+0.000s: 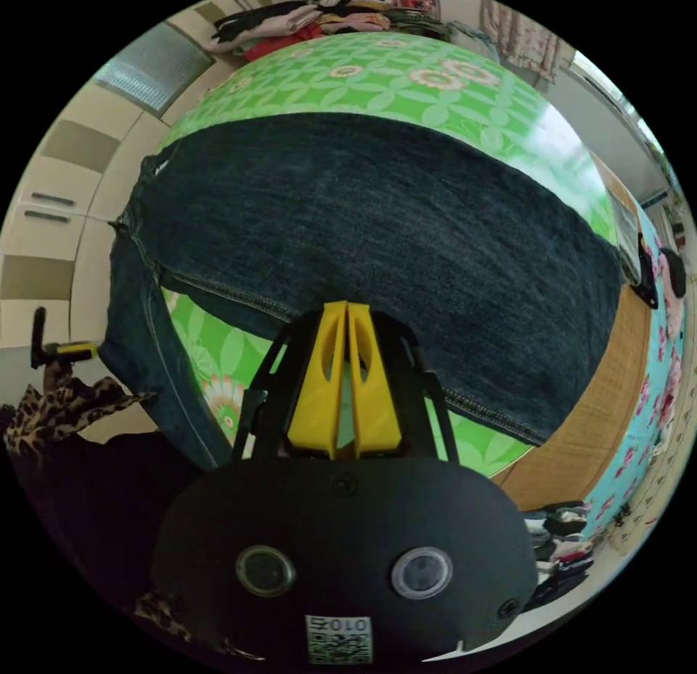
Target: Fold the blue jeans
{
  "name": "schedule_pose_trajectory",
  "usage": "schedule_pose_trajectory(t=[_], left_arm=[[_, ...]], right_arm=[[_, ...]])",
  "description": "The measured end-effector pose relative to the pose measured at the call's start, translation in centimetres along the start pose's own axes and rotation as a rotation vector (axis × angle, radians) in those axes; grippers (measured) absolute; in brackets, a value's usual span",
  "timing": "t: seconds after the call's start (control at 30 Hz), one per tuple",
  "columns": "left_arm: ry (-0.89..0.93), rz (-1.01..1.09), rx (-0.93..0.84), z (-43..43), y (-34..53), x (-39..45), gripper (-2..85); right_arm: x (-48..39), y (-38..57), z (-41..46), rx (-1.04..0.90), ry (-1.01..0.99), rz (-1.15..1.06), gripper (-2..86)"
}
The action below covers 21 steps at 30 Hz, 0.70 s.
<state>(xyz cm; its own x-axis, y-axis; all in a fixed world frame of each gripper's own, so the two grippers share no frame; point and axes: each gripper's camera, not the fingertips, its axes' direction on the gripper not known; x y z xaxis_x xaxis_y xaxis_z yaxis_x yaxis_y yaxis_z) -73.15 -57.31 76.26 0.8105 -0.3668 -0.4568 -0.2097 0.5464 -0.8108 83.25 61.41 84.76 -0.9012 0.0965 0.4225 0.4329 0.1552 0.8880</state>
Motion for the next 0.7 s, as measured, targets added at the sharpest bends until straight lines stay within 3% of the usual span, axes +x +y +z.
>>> schedule_pose_trajectory(t=[0.1, 0.17, 0.3, 0.37, 0.43, 0.5, 0.57, 0.63, 0.7], left_arm=[[0.165, 0.157, -0.092, 2.5, 1.0, -0.1, -0.2], [0.302, 0.436, -0.048, 3.4, 2.7, 2.6, -0.3], [0.343, 0.332, 0.203, 2.0, 2.9, 1.8, -0.3], [0.213, 0.059, 0.386, -0.2, 1.7, -0.8, -0.2], [0.158, -0.068, 0.472, -1.2, 0.5, -2.2, -0.2], [0.02, -0.062, 0.475, -1.1, -1.5, -1.6, -0.2], [-0.328, -0.119, 0.418, 0.7, -4.3, 0.3, -0.3], [-0.485, -0.139, 0.411, 2.3, -5.7, 1.4, -0.3], [-0.52, -0.136, 0.434, 3.2, -6.6, 2.1, -0.3]], right_arm=[[1.2, 0.4, 0.1, 0.032, -0.085, 0.033, 2.2], [1.7, 0.6, 0.3, 0.05, -0.122, 0.043, 2.3], [3.0, 1.0, 0.5, 0.06, -0.219, 0.092, 2.3], [2.3, 1.3, -0.2, 0.1, -0.274, 0.066, 2.2], [-0.1, 1.3, -0.9, 0.136, -0.331, -0.049, 2.1], [-1.7, 0.8, -0.4, 0.109, -0.311, -0.091, 2.1], [-3.1, 0.2, 0.2, 0.085, -0.261, -0.119, 2.1], [-4.2, -0.7, 1.1, 0.058, -0.216, -0.129, 2.1], [-4.9, -1.2, 1.6, 0.045, -0.191, -0.137, 2.1]])
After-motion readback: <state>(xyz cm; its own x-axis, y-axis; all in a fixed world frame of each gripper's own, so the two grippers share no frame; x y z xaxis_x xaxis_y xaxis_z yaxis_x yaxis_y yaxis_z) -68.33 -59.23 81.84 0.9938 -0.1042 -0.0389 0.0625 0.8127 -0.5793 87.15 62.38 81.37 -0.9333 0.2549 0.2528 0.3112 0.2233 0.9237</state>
